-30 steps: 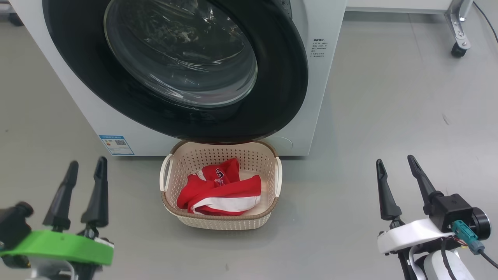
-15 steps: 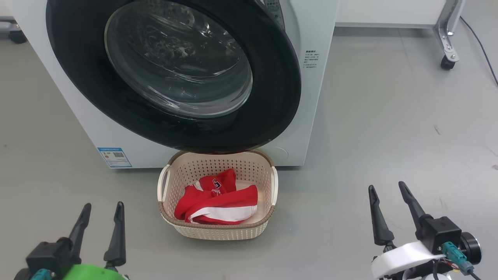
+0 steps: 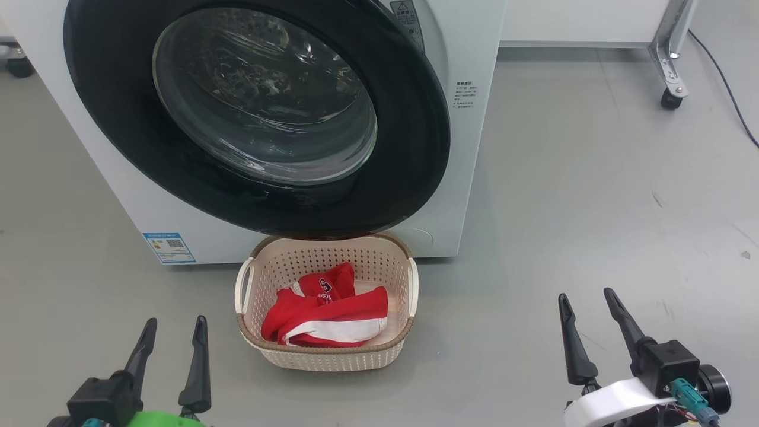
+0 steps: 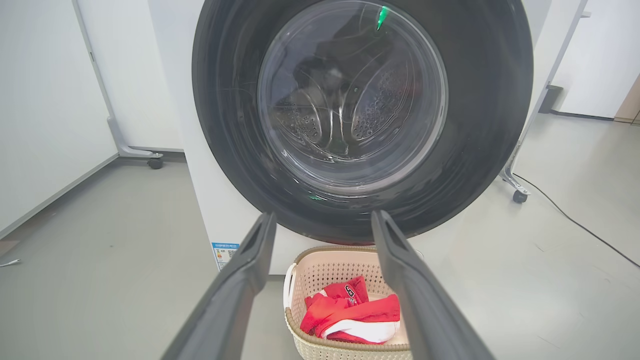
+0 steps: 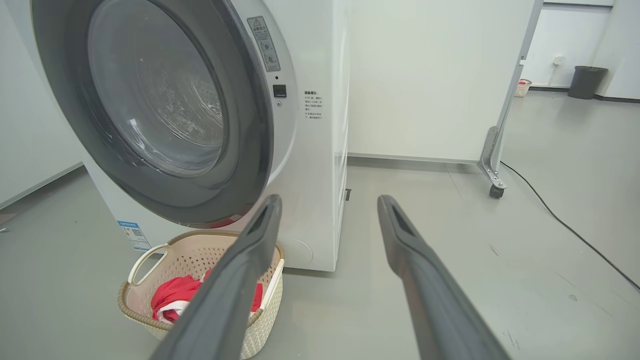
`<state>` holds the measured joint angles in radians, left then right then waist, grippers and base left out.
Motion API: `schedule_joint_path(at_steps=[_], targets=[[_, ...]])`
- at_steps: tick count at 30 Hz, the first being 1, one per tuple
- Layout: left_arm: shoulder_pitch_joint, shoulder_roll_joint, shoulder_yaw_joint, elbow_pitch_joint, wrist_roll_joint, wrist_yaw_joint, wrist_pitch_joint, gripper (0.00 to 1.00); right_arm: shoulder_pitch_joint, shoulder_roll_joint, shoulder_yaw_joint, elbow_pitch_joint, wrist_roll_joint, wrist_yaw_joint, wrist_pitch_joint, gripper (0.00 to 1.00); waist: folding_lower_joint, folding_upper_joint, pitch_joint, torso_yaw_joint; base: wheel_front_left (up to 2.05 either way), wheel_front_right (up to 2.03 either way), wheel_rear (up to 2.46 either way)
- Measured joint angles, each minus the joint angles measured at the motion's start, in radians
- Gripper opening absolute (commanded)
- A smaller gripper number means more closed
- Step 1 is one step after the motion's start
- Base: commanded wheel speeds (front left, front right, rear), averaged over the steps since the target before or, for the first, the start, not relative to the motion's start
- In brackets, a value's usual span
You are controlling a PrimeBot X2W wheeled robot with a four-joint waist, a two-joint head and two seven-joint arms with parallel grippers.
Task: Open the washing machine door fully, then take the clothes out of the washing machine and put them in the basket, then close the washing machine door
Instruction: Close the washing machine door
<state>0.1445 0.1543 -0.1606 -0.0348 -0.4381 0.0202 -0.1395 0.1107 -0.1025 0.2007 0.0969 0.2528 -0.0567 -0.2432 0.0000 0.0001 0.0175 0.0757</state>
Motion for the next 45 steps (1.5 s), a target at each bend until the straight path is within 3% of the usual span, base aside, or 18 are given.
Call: schedule_joint_path(at_steps=[20,21,22,23,45], targets=[[0.000,-0.013,-0.012,0.011,0.039,0.025,-0.020,1.00,0.002,-0.003,-0.006,-0.024,0.000,-0.008,0.000,1.00,0.0000,0.0000,0.012,0.004,0.00,0.00,0.00],[-0.001,-0.013,-0.012,0.012,0.042,0.027,-0.021,1.00,0.002,-0.003,-0.006,-0.025,0.000,-0.008,0.000,0.89,0.0000,0.0000,0.013,0.005,0.00,0.00,0.00],[-0.001,-0.013,-0.012,0.012,0.043,0.028,-0.022,1.00,0.002,-0.004,-0.007,-0.026,0.000,-0.008,0.000,0.31,0.0000,0.0000,0.013,0.006,0.00,0.00,0.00],[-0.001,-0.013,-0.013,0.012,0.043,0.028,-0.022,1.00,0.002,-0.004,-0.007,-0.026,0.000,-0.008,0.000,0.00,0.0000,0.0000,0.013,0.007,0.00,0.00,0.00],[-0.027,-0.020,-0.047,0.012,0.056,0.027,-0.030,1.00,-0.029,-0.056,-0.033,-0.046,0.002,-0.006,0.026,0.00,0.0000,0.0000,0.039,0.044,0.00,0.00,0.00]])
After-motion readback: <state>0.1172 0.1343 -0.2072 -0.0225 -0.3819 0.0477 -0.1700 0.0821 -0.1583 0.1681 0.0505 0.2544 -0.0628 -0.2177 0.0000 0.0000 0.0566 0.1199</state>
